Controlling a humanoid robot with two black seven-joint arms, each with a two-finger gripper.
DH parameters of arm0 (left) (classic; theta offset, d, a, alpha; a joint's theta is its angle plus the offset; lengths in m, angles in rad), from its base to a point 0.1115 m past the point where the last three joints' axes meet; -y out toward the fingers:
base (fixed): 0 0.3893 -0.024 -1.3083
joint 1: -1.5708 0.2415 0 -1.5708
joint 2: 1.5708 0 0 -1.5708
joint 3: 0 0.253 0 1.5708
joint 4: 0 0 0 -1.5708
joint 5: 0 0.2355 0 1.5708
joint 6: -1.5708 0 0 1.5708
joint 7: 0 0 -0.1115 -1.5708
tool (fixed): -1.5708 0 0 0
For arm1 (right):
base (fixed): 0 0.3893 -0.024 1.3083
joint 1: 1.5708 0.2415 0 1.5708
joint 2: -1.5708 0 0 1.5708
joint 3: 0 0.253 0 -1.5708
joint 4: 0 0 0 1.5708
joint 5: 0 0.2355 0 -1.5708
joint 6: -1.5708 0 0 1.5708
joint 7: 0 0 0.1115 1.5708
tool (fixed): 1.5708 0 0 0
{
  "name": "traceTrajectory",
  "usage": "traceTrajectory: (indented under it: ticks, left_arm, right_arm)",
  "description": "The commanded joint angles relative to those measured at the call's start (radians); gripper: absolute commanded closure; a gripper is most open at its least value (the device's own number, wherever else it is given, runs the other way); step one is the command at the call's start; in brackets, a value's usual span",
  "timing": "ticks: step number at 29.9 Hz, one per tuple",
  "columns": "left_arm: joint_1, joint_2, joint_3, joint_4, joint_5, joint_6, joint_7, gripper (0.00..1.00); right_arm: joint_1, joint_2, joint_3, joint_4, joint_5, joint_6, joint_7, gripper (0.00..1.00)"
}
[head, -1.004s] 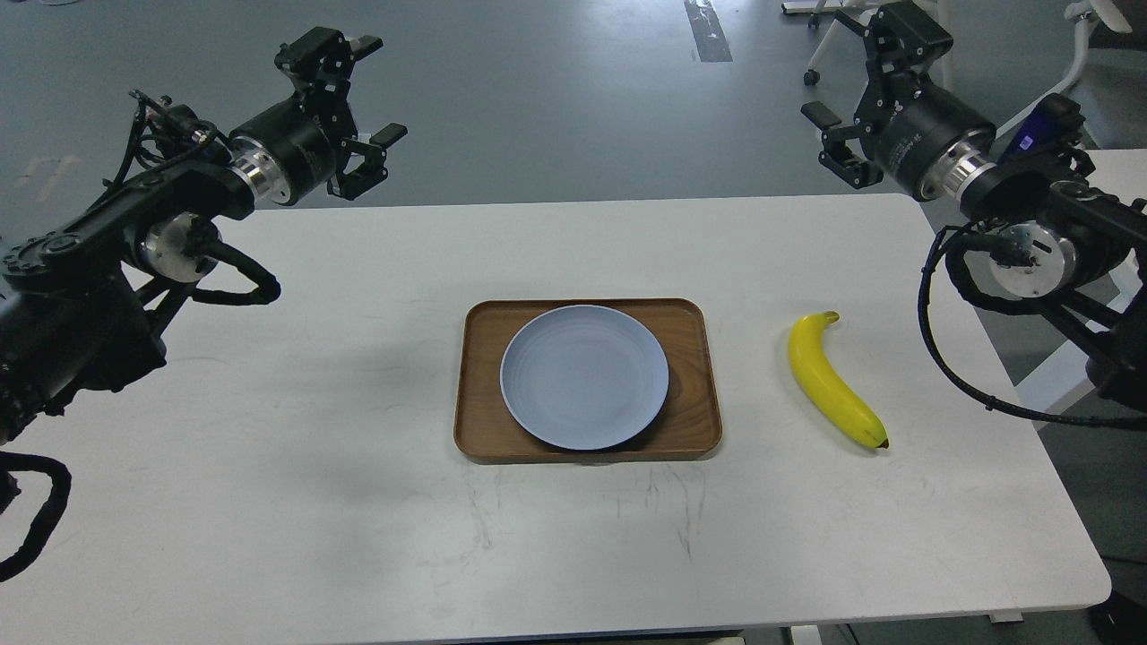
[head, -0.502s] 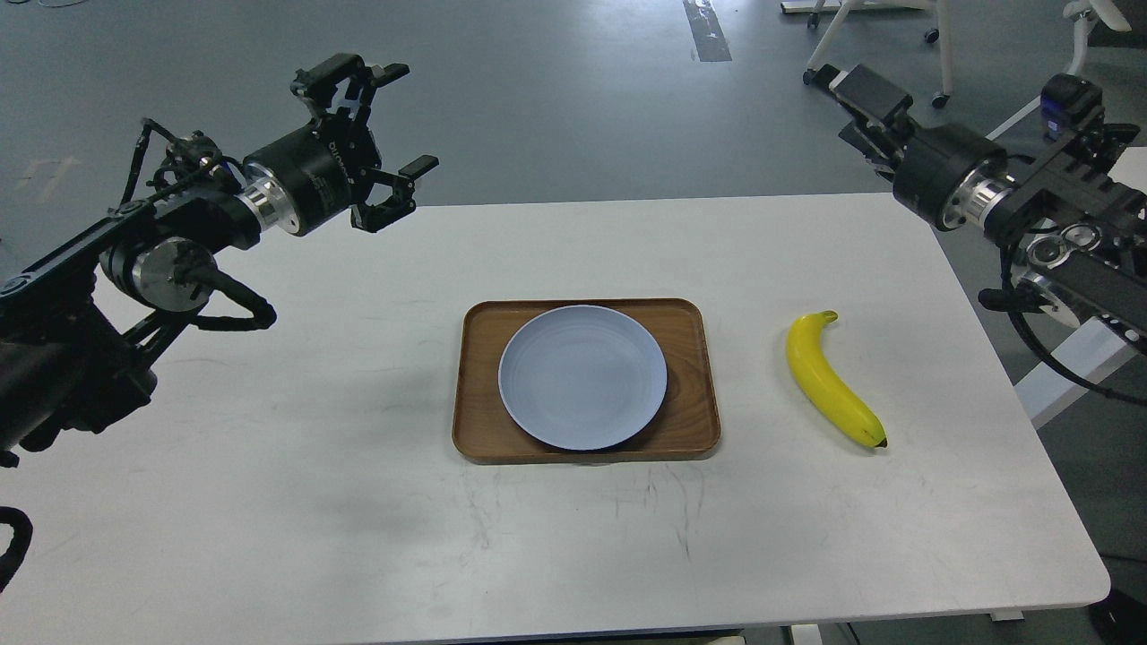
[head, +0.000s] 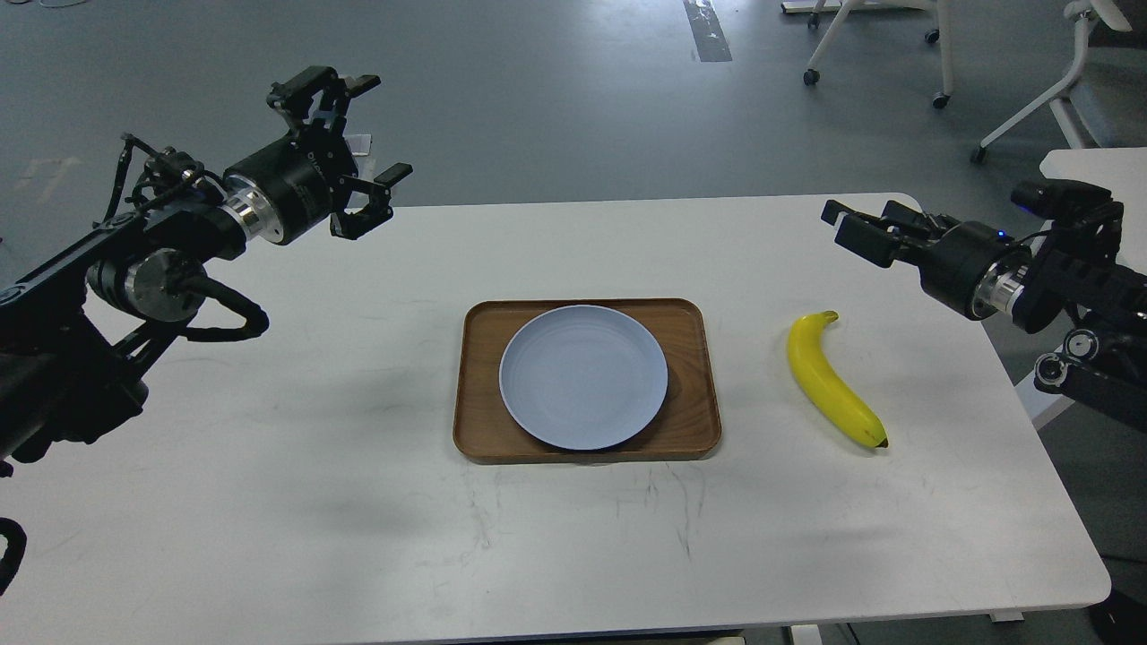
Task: Place banana on plate with both arms
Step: 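Lower the right gripper onto the yellow banana and grasp it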
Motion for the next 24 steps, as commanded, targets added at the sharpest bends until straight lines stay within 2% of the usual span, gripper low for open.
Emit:
traceTrajectory:
  ticks: [1, 2, 4, 8, 10, 24]
  left_arm:
    - [0.006, -0.003, 0.001, 0.004, 0.001, 0.000, -0.020, 0.02]
    - [0.009, -0.003, 0.001, 0.002, 0.001, 0.000, -0.021, 0.02]
    - [0.016, -0.002, 0.001, 0.001, 0.001, 0.000, -0.021, 0.02]
    - [0.016, -0.002, 0.001, 0.001, 0.001, 0.000, -0.021, 0.02]
    - [0.016, -0.003, 0.001, 0.001, 0.002, 0.000, -0.021, 0.02]
    - [0.019, -0.007, 0.001, -0.004, 0.009, 0.001, -0.038, 0.02]
  right_arm:
    - [-0.068, 0.027, -0.009, -0.002, -0.002, -0.035, -0.012, 0.04]
    - [-0.074, 0.030, -0.009, -0.005, -0.004, -0.036, -0.016, 0.04]
    - [-0.099, 0.030, -0.010, -0.014, -0.005, -0.038, -0.062, 0.04]
    - [-0.143, 0.035, -0.018, -0.026, -0.005, -0.038, -0.099, 0.06]
    - [-0.159, 0.047, -0.036, -0.028, -0.005, -0.036, -0.102, 0.11]
    - [-0.154, 0.158, -0.085, -0.072, -0.005, -0.036, -0.102, 0.14]
